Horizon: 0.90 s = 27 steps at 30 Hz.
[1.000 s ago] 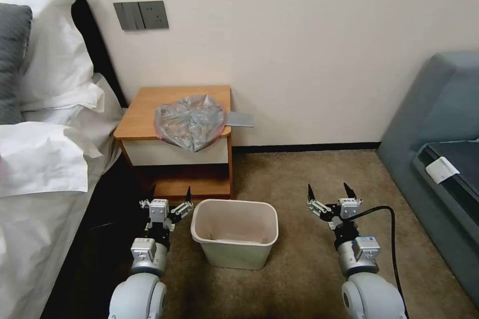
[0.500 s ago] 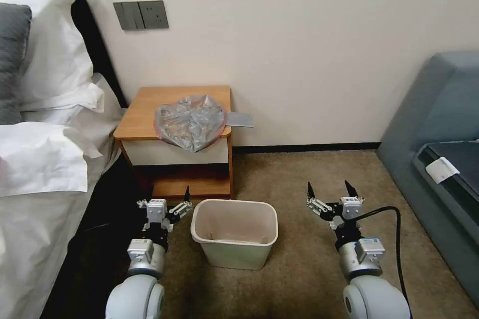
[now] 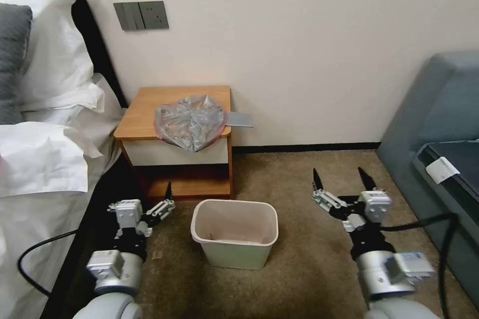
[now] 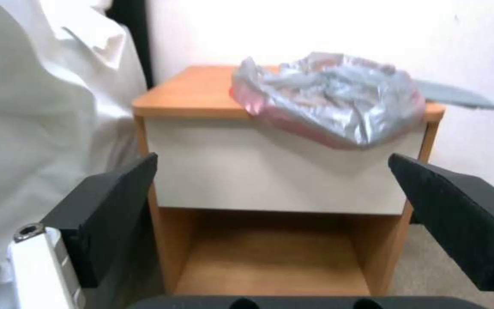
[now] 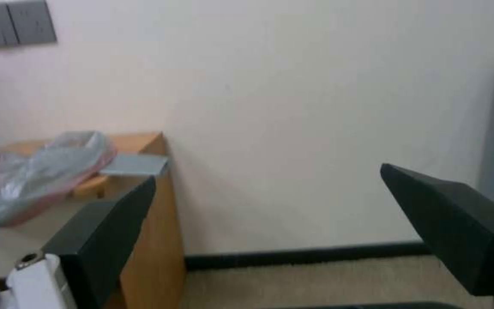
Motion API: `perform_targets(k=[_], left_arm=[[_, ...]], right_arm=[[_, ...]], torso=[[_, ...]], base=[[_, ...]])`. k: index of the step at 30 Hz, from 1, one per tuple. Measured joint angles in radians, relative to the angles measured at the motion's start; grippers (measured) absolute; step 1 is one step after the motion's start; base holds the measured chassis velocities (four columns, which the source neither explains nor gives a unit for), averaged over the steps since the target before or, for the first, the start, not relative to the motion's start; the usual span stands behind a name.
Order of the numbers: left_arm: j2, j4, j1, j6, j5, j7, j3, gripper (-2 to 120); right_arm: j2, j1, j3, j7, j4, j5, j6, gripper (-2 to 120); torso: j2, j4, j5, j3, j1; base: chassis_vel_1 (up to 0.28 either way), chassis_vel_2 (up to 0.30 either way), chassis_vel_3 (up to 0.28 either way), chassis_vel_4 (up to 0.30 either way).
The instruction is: Pick up the garbage bag from the table and place it over the trash can.
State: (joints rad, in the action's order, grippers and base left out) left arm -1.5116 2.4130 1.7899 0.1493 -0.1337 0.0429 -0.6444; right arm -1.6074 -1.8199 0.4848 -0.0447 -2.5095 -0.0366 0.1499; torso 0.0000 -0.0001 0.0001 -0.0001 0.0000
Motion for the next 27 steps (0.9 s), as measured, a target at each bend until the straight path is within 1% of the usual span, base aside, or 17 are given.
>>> perform_targets(k=[3, 9, 12, 13, 14, 15, 16, 17, 18, 19, 20, 21, 24, 27], left_arm=[[-0.002, 0.079, 0.047, 0.029, -0.026, 0.008, -0.019, 100], [-0.005, 0.095, 0.092, 0.057, -0.052, 0.016, -0.036, 100], [-0.002, 0.095, 0.094, 0.061, -0.057, 0.018, -0.038, 100], [0.017, 0.095, 0.082, 0.067, -0.075, 0.028, -0.039, 100], [0.017, 0.095, 0.082, 0.067, -0.075, 0.028, -0.039, 100], [0.056, 0.095, 0.053, 0.073, -0.105, 0.048, -0.042, 100], [0.089, 0.095, 0.032, 0.076, -0.126, 0.060, -0.044, 100], [0.105, 0.094, 0.018, 0.078, -0.134, 0.065, -0.043, 100], [0.105, 0.094, 0.018, 0.078, -0.134, 0.065, -0.043, 100], [0.114, 0.094, 0.003, 0.078, -0.134, 0.067, -0.040, 100], [0.115, 0.093, 0.000, 0.078, -0.133, 0.068, -0.039, 100], [0.115, 0.093, 0.000, 0.078, -0.133, 0.068, -0.039, 100], [0.105, 0.091, 0.002, 0.077, -0.117, 0.068, -0.036, 100], [0.088, 0.090, 0.011, 0.073, -0.098, 0.068, -0.031, 100]], right_arm=[[0.000, -0.005, -0.001, -0.001, -0.001, -0.001, 0.003, 100], [0.000, -0.006, -0.001, -0.001, 0.001, 0.006, 0.006, 100], [0.036, 0.008, 0.005, 0.013, 0.012, 0.098, 0.018, 100], [0.049, 0.013, 0.009, 0.019, 0.015, 0.132, 0.023, 100], [0.049, 0.013, 0.009, 0.019, 0.015, 0.132, 0.023, 100], [0.066, 0.020, 0.012, 0.027, 0.019, 0.173, 0.028, 100], [0.079, 0.026, 0.016, 0.034, 0.022, 0.208, 0.033, 100], [0.093, 0.032, 0.019, 0.041, 0.025, 0.243, 0.037, 100], [0.093, 0.032, 0.019, 0.041, 0.025, 0.243, 0.037, 100], [0.111, 0.039, 0.022, 0.049, 0.029, 0.289, 0.043, 100], [0.123, 0.044, 0.026, 0.054, 0.031, 0.320, 0.046, 100], [0.123, 0.044, 0.026, 0.054, 0.031, 0.320, 0.046, 100], [0.159, 0.059, 0.033, 0.072, 0.040, 0.411, 0.058, 100], [0.163, 0.060, 0.034, 0.074, 0.042, 0.422, 0.059, 100]], torso=[[0.000, 0.0001, 0.0000, 0.000, 0.000], [0.000, 0.0002, -0.0001, 0.000, 0.000], [0.000, 0.0003, -0.0001, 0.000, 0.000], [0.000, 0.0007, 0.0000, 0.000, 0.000], [0.000, 0.0007, 0.0000, 0.000, 0.000], [0.000, 0.0003, -0.0001, 0.000, 0.000], [0.000, -0.0006, -0.0001, 0.000, 0.000], [0.000, 0.0000, -0.0001, 0.000, 0.000], [0.000, 0.0000, -0.0001, 0.000, 0.000], [0.000, -0.0004, -0.0001, 0.000, 0.000], [0.000, -0.0001, -0.0001, 0.000, 0.000], [0.000, -0.0001, -0.0001, 0.000, 0.000], [0.000, 0.0001, -0.0001, 0.000, 0.000], [0.000, 0.0001, 0.0000, 0.000, 0.000]], base=[[0.000, 0.000, 0.000, 0.000], [0.000, 0.000, 0.000, 0.000], [0.000, 0.000, 0.000, 0.000], [0.000, 0.000, 0.000, 0.000], [0.000, 0.000, 0.000, 0.000], [0.000, 0.000, 0.000, 0.000], [0.000, 0.000, 0.000, 0.000], [0.000, 0.000, 0.000, 0.000], [0.000, 0.000, 0.000, 0.000], [0.000, 0.000, 0.000, 0.000], [0.000, 0.000, 0.000, 0.000], [0.000, 0.000, 0.000, 0.000], [0.000, 0.000, 0.000, 0.000], [0.000, 0.000, 0.000, 0.000]])
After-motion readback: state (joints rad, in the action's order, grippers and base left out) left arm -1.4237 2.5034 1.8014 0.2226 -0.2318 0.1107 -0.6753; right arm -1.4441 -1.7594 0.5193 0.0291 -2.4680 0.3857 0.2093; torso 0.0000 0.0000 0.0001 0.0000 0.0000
